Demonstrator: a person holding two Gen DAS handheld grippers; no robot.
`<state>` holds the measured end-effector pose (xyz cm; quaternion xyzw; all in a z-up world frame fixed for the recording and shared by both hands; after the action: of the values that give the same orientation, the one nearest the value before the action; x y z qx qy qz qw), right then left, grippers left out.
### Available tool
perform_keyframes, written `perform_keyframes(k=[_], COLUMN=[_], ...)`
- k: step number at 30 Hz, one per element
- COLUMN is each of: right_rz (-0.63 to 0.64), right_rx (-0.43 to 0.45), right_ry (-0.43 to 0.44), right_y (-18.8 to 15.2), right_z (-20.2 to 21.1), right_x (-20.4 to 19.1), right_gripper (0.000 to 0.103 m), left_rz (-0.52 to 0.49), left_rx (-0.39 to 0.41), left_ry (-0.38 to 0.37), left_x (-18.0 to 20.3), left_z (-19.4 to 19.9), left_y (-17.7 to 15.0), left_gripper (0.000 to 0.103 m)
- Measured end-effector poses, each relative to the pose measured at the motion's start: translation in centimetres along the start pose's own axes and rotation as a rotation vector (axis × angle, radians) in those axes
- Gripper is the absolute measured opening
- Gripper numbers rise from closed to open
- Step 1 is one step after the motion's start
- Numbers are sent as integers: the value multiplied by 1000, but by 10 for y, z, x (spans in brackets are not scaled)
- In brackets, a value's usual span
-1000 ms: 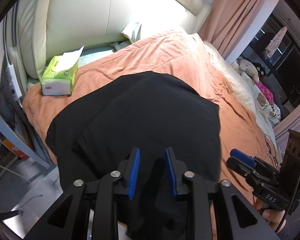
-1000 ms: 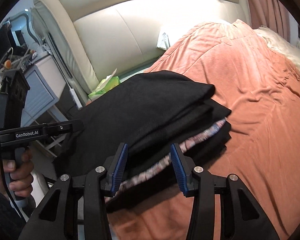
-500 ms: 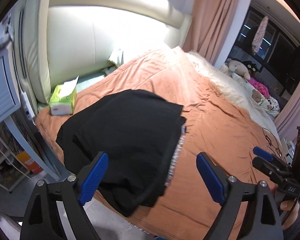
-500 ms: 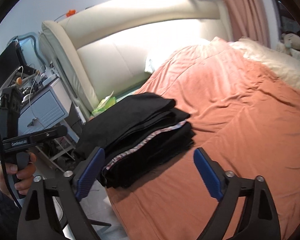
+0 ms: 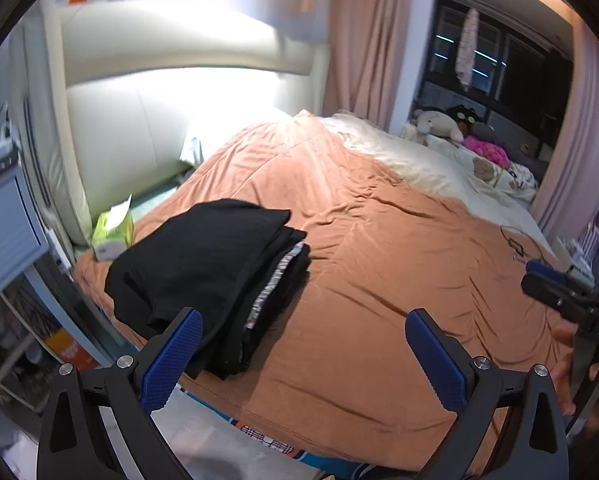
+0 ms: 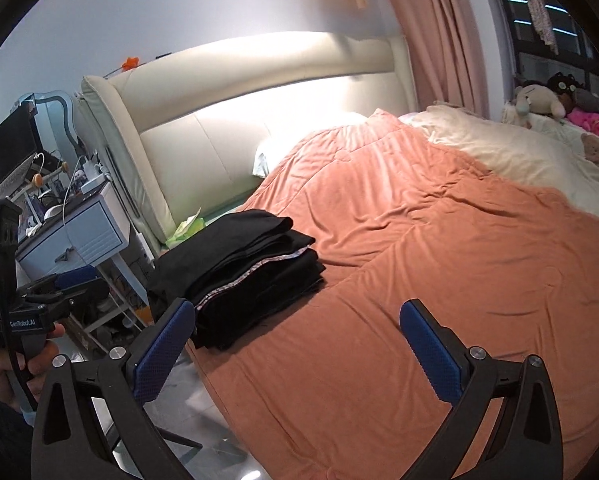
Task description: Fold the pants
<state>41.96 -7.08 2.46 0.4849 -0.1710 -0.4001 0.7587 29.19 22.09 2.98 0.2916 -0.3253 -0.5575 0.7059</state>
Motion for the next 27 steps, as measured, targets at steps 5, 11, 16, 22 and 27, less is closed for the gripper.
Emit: perform_keyframes(k=[5,11,16,22,27], right_rz=[-13,-26,-35,-47,-52], right_rx=[21,50,73,83,81], right_ry=[-19,-65,-88,-115,-133], right_y=[-19,-45,-62,-90,-112], right_z=[46,95,126,155,170], right_x=[2,-2,-10,-24,-35], right_gripper=[103,103,103,103,103], left_rz=[-42,-91,-109,-135,-154], left_rx=[45,79,98,107,122], left_ry=[-26,-32,-37,-36,-29], left_x=[27,51,59,67,71], left_z=[28,57,77,99,118], left_y=[-11,-30,-47,-69,-90], left_gripper=[102,102,102,102,102])
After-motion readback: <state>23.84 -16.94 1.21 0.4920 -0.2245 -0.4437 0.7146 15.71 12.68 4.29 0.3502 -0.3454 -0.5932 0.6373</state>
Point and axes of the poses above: each gripper's, at about its wrist camera, not at the fingertips, and z roughly against the way its jaws point, x to its right, y to its top, the point moved 6 cm from there along -z, roughly the way its jaws point, and after that the axes turned 3 degrees about -x, right-handed, at the moved point
